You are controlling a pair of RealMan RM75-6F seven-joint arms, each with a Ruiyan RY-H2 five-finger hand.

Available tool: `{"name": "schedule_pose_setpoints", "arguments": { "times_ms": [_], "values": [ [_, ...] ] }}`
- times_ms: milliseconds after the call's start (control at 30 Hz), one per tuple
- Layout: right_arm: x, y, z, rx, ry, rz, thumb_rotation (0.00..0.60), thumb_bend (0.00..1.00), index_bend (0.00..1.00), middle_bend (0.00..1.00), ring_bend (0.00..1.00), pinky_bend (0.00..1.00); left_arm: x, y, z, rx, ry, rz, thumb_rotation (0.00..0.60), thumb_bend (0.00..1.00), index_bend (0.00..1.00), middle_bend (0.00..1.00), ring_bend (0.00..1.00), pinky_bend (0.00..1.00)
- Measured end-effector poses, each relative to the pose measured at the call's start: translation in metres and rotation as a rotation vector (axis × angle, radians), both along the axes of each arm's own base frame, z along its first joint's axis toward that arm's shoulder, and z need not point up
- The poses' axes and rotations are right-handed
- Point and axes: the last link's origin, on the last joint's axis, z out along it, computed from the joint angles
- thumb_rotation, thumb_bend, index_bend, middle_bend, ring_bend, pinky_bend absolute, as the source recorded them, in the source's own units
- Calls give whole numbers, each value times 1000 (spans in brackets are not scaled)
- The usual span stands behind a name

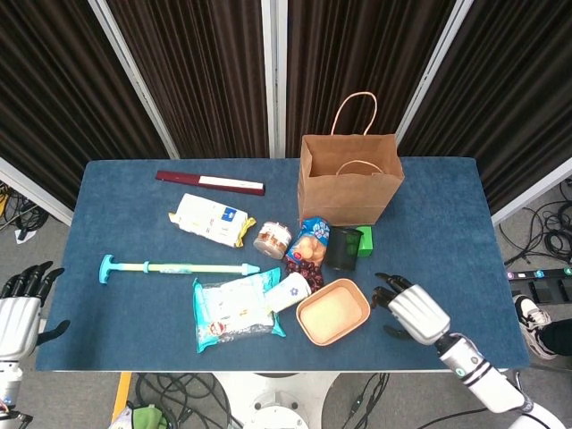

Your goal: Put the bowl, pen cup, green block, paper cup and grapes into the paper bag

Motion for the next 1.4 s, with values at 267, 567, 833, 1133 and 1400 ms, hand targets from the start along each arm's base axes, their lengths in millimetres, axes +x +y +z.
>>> {"name": "schedule_pose_setpoints", "arguments": {
  "times_ms": [267,567,833,1133,1400],
  "values": [
    [8,-7,-43,66,52,59,600,110,474,391,109,232,-5,1,-3,-13,-17,7,600,1,241,225,151,196],
    [9,-11,-73,57,68,109,600,175,601,507,181,248,-9,2,-6,-25,-35,15,600,1,253,225,151,197],
    [9,-9,-87,41,65,153,600,313,686,598,309,384,-11,2,-6,-26,-50,24,600,1,259,225,151,201],
    [15,-18,-60,-41,-5,165,600,325,697,604,316,383,-11,1,-6,-29,-59,19,600,0,260,225,151,202],
    [24,-47,13,-236,-39,178,600,322,699,600,315,381,-11,-1,-5,-29,-56,7,600,1,259,225,151,202]
  ]
}}
